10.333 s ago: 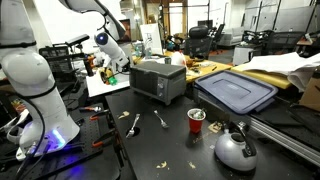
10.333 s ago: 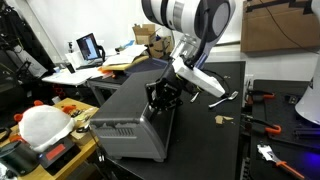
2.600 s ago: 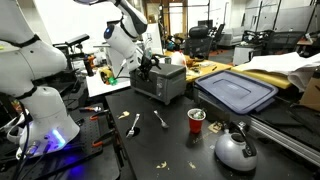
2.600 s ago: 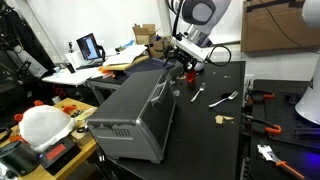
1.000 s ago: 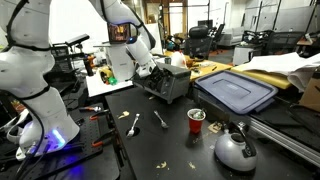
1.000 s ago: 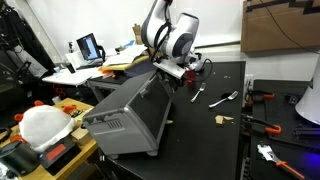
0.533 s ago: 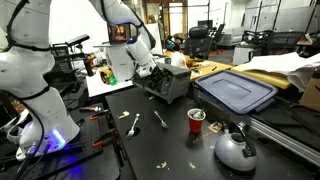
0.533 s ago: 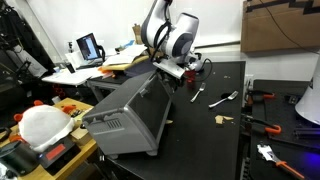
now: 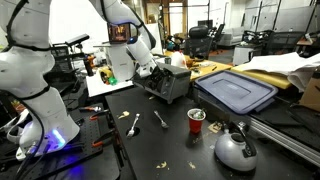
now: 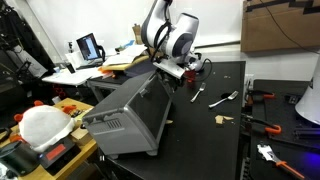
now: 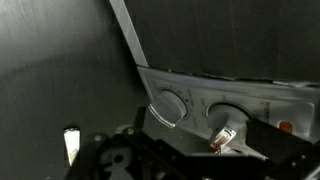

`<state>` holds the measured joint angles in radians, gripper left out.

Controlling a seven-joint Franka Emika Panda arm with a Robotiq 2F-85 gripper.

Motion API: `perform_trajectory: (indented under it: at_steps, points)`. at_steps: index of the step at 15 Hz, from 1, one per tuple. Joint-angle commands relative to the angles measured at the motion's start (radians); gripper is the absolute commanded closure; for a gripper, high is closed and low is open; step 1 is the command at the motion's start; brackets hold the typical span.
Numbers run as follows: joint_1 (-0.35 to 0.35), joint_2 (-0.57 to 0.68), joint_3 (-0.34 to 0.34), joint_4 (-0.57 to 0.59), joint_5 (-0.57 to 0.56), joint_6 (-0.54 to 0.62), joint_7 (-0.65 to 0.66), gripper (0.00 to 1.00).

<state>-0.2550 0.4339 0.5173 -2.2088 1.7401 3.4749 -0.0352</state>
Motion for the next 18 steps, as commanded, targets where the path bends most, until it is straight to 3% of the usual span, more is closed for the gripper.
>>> perform_trajectory:
  at_steps: [1, 4, 9, 15, 16, 17, 18]
  points:
    - [0.027, -0.04, -0.027, -0.029, -0.021, 0.0, 0.027, 0.0]
    - [0.003, -0.1, -0.004, -0.099, -0.037, -0.038, -0.013, 0.0]
    - [-0.06, -0.274, 0.04, -0.304, -0.021, -0.124, -0.218, 0.0]
    - [-0.08, -0.423, 0.071, -0.454, -0.045, -0.235, -0.376, 0.0]
    - [0.1, -0.461, -0.103, -0.507, -0.195, -0.299, -0.249, 0.0]
    - [-0.04, -0.471, 0.027, -0.502, -0.154, -0.32, -0.366, 0.0]
    - [-0.009, -0.496, -0.008, -0.527, -0.228, -0.358, -0.336, 0.0]
